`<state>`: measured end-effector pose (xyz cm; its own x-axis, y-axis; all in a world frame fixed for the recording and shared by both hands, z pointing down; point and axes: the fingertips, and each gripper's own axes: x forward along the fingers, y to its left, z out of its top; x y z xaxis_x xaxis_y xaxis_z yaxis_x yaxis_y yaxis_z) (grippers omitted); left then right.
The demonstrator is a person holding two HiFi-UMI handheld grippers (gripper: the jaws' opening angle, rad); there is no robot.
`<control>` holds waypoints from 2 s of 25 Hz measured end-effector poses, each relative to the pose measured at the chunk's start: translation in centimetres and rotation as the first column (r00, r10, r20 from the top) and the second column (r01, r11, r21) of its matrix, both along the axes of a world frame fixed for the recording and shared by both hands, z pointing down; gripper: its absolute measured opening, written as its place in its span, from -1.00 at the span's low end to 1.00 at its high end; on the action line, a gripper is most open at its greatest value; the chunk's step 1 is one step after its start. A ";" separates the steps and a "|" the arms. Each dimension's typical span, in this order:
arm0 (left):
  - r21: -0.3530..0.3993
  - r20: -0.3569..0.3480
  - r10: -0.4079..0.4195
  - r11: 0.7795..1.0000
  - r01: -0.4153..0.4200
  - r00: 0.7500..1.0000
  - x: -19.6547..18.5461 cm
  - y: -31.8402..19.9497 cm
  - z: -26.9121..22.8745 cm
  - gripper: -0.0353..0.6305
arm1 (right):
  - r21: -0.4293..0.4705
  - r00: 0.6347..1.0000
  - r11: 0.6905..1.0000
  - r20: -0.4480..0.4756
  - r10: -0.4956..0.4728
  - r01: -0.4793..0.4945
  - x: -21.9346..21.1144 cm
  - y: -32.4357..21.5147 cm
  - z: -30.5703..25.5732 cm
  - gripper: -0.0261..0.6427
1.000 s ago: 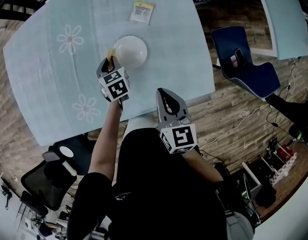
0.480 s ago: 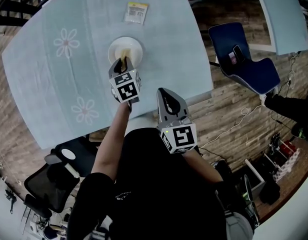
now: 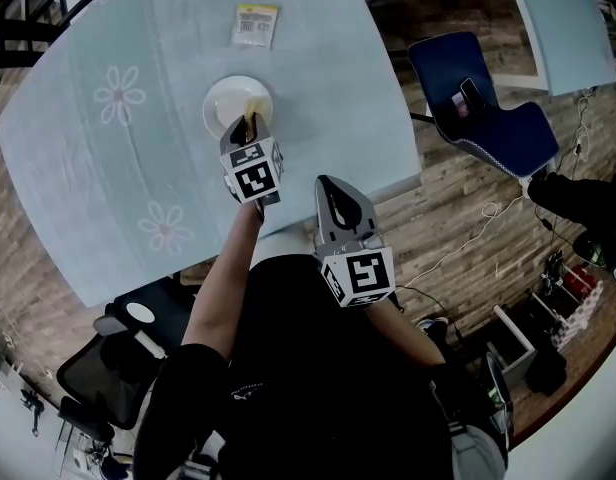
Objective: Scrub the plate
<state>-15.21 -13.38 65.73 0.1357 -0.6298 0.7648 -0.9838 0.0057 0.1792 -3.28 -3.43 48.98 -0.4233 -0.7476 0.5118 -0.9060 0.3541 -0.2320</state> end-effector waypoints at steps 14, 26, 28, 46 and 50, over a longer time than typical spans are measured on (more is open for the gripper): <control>-0.004 0.090 0.013 1.000 -0.012 0.996 -2.0 -0.1 0.9 -0.68 | -0.011 0.999 0.999 -0.003 -0.032 0.032 -1.1 0.1 0.4 -0.90; 0.000 0.149 -0.014 1.000 0.014 0.989 -5.1 0.2 0.8 -0.68 | -0.010 0.998 0.998 -0.006 -0.058 0.058 -2.0 0.0 0.4 -0.89; 0.004 0.170 -0.015 1.000 0.015 0.985 -5.9 0.3 0.7 -0.68 | -0.010 0.998 0.998 -0.007 -0.062 0.062 -2.1 0.0 0.4 -0.89; 0.030 0.249 -0.083 0.997 0.077 0.965 -10.7 0.9 -0.3 -0.68 | 0.003 0.996 0.996 0.000 -0.085 0.085 -2.5 0.8 0.1 -0.89; 0.046 0.264 -0.103 0.995 0.094 0.959 -11.9 1.5 -0.7 -0.68 | 0.007 0.995 0.995 0.005 -0.100 0.100 -3.1 1.4 0.1 -0.90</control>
